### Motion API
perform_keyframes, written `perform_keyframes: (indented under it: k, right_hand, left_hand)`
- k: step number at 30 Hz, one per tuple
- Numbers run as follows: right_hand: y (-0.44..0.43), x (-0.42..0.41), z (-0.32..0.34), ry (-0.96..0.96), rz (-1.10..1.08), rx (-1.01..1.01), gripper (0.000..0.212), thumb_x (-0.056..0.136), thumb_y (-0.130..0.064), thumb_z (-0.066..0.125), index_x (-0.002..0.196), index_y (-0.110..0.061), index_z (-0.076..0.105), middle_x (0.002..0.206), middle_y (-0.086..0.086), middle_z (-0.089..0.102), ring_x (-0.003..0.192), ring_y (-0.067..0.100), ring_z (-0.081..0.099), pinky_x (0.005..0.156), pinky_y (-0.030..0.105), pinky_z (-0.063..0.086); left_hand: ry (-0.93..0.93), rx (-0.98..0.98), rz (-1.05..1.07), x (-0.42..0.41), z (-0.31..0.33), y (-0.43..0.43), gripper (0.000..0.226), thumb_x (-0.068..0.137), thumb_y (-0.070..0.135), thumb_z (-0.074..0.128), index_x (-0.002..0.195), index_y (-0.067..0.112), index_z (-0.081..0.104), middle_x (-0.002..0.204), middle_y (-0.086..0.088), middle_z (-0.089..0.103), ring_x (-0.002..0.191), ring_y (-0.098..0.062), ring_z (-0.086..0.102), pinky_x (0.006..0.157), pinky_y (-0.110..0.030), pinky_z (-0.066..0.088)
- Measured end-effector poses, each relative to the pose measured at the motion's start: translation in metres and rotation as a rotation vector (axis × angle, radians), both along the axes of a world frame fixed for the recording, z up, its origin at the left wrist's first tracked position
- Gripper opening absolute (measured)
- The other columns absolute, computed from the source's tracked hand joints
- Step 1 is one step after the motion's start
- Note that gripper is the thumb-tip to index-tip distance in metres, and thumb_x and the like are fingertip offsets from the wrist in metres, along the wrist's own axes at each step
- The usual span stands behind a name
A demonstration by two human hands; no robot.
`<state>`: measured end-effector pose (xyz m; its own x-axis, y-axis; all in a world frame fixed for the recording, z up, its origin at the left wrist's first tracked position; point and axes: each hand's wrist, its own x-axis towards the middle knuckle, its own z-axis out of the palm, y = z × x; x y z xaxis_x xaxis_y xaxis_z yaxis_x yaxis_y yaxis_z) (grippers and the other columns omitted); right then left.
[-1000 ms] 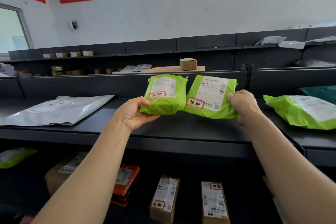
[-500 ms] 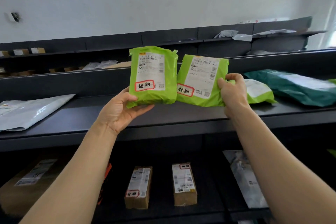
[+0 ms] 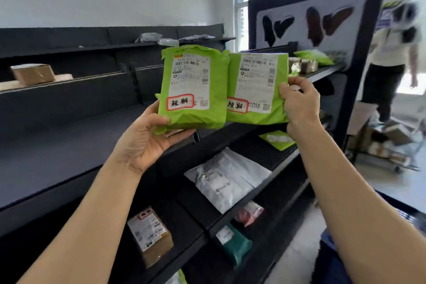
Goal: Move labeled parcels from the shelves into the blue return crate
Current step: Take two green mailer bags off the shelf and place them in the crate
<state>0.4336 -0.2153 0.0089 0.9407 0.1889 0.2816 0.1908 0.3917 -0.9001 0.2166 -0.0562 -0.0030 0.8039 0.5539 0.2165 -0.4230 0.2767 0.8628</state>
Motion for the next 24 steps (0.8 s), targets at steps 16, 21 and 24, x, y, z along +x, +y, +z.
perform_keyframes:
  k: [16,21,24]
  right_hand:
    - [-0.282,0.059,-0.022,-0.009,-0.569,-0.002,0.023,0.089,-0.005,0.055,0.08,-0.026,0.051,0.088,0.009,0.064,0.065,0.017,0.063,0.052,0.023,0.056]
    - [-0.357,0.089,-0.029,0.012,-0.675,-0.016,0.02,0.087,-0.005,0.055,0.083,-0.024,0.052,0.082,0.002,0.064,0.066,0.015,0.064,0.05,0.021,0.053]
    - [-0.394,0.107,-0.035,0.028,-0.691,-0.03,0.017,0.088,-0.008,0.055,0.085,-0.024,0.053,0.086,0.002,0.066,0.075,0.018,0.067,0.067,0.033,0.059]
  left_hand:
    - [0.05,-0.055,-0.574,0.197,-0.028,-0.19,0.063,0.076,-0.009,0.04,0.134,0.014,0.048,0.128,-0.016,0.06,0.115,-0.038,0.058,0.087,-0.054,0.052]
    - [0.066,-0.074,-0.659,0.252,-0.038,-0.256,0.061,0.078,-0.009,0.038,0.134,0.016,0.049,0.132,-0.016,0.057,0.12,-0.038,0.055,0.091,-0.058,0.049]
    - [0.077,-0.097,-0.693,0.281,-0.046,-0.291,0.058,0.079,-0.011,0.036,0.127,0.016,0.052,0.125,-0.014,0.06,0.115,-0.035,0.058,0.088,-0.057,0.051]
